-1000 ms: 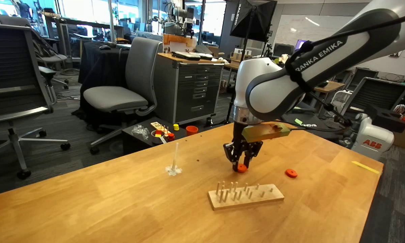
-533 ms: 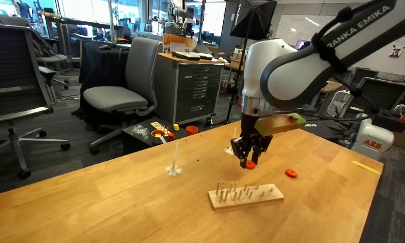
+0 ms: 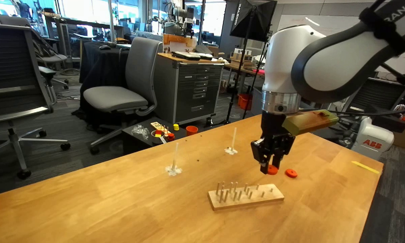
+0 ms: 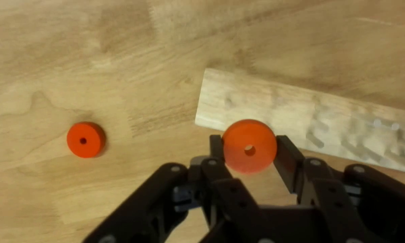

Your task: Place the orange ring on the left on the wooden board

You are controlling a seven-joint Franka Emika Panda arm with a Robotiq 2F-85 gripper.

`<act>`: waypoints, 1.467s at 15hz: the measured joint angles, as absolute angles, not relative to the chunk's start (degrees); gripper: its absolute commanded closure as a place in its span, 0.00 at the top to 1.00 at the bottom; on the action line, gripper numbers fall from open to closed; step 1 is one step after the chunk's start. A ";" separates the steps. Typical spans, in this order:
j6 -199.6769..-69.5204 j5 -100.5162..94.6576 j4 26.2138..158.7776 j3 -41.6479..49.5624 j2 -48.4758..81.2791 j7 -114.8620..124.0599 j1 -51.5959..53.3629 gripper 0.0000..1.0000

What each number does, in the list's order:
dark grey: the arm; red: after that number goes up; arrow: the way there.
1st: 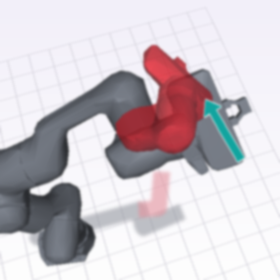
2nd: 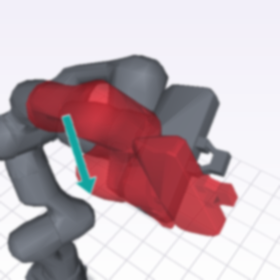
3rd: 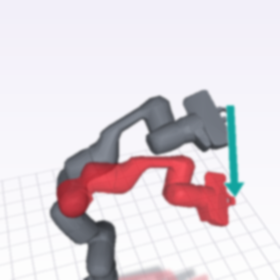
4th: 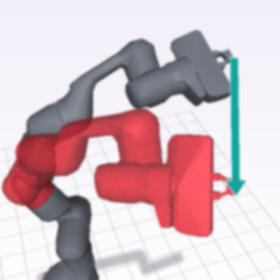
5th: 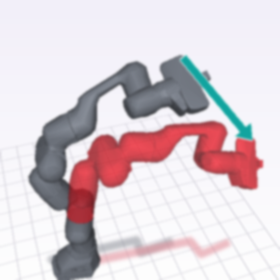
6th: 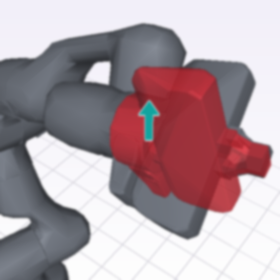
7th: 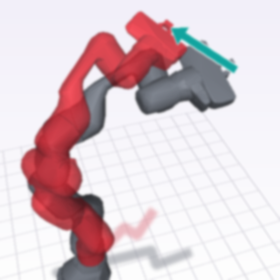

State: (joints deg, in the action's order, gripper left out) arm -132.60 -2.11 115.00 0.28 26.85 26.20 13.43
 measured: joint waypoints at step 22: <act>-146.46 -2.01 125.09 -2.70 25.50 21.68 13.45 0.18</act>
